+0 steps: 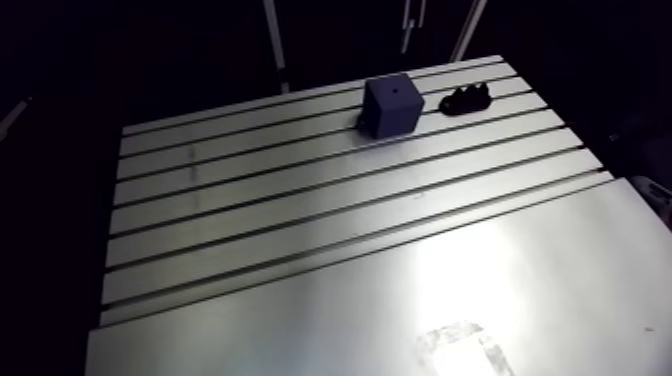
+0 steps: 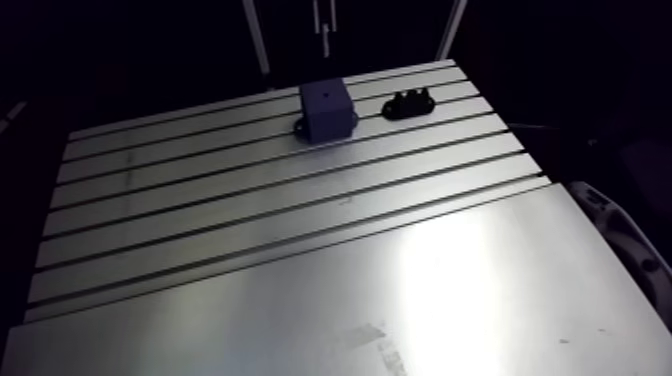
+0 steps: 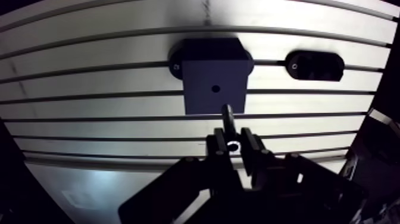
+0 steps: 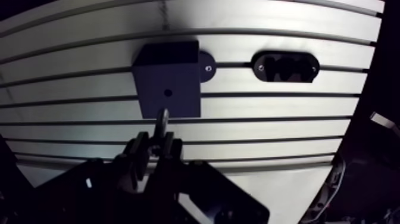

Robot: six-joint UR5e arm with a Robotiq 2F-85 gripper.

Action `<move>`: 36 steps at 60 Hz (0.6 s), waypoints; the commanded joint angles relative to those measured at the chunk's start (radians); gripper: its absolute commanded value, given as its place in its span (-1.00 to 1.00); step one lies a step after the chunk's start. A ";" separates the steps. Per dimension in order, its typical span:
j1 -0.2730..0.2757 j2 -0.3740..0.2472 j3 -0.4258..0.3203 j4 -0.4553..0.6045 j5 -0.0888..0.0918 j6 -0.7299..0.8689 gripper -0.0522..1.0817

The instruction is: Pick up the M10 bolt and insert it into the hole until fully seated.

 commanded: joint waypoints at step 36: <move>0.006 0.040 0.007 0.014 -0.016 0.000 0.99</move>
